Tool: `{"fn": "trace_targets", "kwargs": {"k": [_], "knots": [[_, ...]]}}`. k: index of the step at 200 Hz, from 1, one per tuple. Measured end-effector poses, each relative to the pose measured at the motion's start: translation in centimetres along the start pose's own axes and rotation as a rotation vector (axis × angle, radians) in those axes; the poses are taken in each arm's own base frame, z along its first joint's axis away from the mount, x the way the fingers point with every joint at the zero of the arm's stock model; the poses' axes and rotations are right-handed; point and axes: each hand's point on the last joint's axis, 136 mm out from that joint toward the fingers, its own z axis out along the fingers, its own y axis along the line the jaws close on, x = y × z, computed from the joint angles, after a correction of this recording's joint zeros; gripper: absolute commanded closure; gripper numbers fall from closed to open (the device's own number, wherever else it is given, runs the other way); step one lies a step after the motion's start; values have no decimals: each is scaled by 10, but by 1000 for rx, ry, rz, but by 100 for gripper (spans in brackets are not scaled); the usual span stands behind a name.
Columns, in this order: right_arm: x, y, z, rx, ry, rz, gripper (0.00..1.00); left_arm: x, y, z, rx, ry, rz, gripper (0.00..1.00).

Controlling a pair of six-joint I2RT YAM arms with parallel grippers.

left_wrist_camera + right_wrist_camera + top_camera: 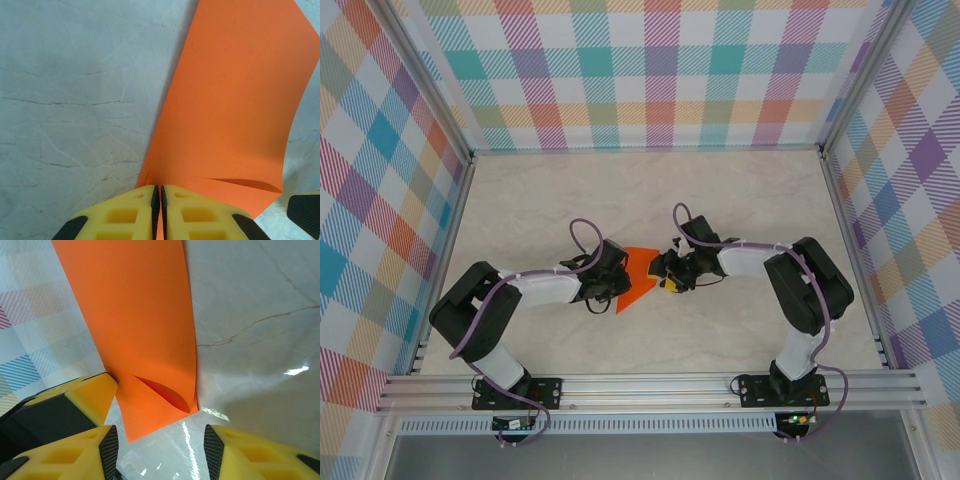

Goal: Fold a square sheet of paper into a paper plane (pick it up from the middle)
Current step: Fourth fold the wing at the center of the table.

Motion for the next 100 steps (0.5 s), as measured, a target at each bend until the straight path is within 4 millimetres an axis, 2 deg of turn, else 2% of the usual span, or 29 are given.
{"fn": "trace_targets", "kwargs": {"k": [100], "knots": [[2,6,13,-12,40,-8,56,0,0,-1,6,-7,-2,87]]}}
